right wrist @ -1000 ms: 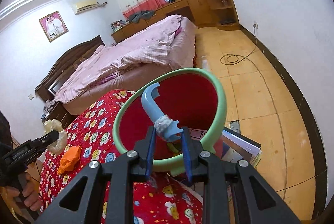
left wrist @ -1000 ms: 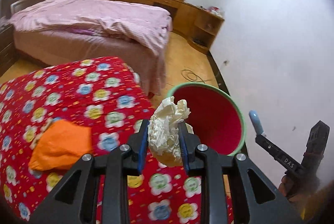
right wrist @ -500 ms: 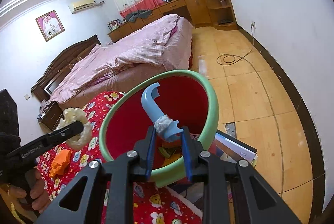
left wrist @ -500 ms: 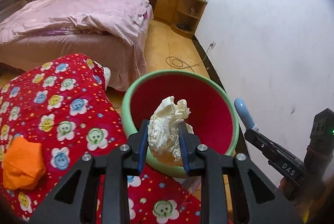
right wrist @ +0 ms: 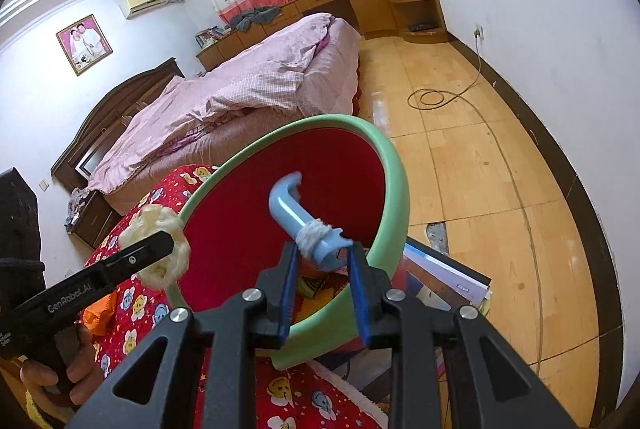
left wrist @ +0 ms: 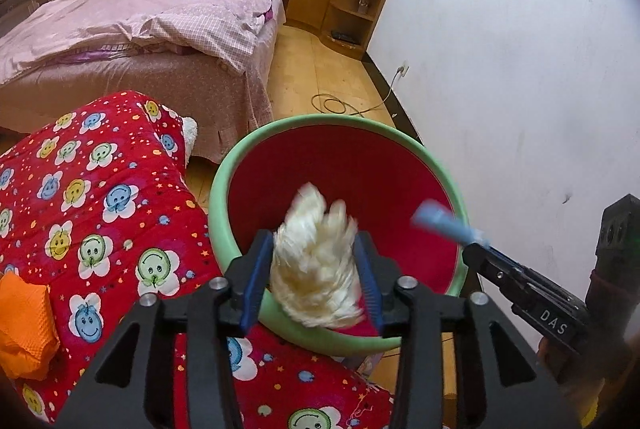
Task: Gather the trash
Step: 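Carry the paper and blue tube over the red bucket and open both tools, then move both open tools back over the bedspread toward the orange mesh bag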
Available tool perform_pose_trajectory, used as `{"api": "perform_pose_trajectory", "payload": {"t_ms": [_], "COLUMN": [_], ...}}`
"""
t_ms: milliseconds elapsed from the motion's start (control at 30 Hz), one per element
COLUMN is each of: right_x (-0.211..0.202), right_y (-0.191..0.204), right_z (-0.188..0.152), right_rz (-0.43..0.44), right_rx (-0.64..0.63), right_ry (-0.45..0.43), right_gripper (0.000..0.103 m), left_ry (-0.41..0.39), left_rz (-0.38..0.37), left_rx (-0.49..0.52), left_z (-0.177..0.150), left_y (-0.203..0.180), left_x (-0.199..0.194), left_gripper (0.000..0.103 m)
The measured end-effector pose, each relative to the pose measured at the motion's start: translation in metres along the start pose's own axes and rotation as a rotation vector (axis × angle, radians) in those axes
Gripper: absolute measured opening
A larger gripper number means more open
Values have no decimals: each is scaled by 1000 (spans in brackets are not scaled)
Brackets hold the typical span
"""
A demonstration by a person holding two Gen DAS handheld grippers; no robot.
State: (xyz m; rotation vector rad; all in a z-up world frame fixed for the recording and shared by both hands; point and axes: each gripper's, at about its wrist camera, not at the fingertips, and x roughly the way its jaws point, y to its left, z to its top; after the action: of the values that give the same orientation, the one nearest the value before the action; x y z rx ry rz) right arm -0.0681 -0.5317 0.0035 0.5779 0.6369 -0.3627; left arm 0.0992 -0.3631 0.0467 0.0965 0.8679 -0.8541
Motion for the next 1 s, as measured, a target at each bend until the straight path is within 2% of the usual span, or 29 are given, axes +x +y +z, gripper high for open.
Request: {"api": "perform_pose_trajectory", "payload": {"t_ms": [267,633,1000], "right_x": [-1,-21,-35], "right_y": [3,21,59], "right_z": [0,-5,-15], "right_rz": [11,59,112], "right_rx": [-3,-20,-63], "right_ry": [-5,-33,-28], "right_gripper": [32,51,69], "left_ry": [-2,-34,-63], "left_rz": [16,39,132], "left_rx": [-15,-90,-201], "left_z": [-1,-14,-41], "left_y": [5,25,72], "left_x": [-9,-50,-101], "left_gripper": [47,47,47]}}
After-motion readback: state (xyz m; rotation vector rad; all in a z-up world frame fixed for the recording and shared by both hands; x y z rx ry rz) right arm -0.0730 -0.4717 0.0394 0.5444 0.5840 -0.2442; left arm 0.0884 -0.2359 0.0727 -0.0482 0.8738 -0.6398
